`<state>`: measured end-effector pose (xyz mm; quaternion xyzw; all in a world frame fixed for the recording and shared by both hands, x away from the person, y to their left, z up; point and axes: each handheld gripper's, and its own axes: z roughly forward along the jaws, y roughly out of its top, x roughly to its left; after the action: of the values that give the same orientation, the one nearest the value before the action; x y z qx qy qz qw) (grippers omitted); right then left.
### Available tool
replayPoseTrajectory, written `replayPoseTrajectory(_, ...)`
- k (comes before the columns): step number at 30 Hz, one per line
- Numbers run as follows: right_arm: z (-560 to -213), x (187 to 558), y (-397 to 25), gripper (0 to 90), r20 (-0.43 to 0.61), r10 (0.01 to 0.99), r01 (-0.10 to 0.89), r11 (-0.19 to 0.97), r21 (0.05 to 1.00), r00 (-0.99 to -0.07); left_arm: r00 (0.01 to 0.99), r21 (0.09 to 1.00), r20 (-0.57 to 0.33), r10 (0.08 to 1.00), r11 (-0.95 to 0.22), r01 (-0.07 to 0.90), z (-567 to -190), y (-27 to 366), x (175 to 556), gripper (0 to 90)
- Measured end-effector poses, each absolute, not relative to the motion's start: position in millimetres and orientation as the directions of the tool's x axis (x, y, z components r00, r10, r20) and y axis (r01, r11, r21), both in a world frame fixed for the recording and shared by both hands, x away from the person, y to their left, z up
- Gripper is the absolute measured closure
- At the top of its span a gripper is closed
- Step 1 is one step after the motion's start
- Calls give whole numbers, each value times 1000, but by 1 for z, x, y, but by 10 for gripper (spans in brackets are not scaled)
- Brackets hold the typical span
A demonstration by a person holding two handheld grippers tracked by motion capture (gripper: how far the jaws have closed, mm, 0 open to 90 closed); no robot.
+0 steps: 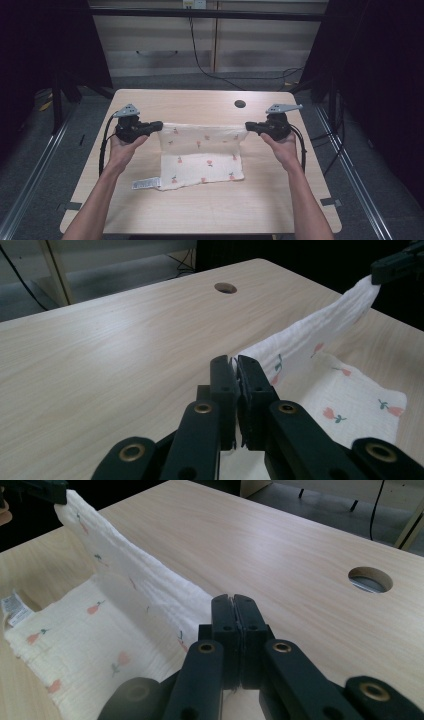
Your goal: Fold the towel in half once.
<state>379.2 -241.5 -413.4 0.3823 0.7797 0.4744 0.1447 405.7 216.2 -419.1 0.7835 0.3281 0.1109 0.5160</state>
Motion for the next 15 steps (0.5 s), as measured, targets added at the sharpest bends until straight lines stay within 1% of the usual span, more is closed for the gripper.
replayPoseTrajectory(10,-425,359,-240,895,127,722,451,275,849,-680,779,892,-154,608,-254,375,-428,216,379,867)
replayPoseTrajectory(12,-425,357,-240,895,128,722,452,274,849,-680,781,893,-166,602,-244,378,-428,217,374,868)
replayPoseTrajectory(15,-427,353,-242,895,129,722,448,270,852,-680,788,894,-144,599,-262,363,-426,216,368,867)
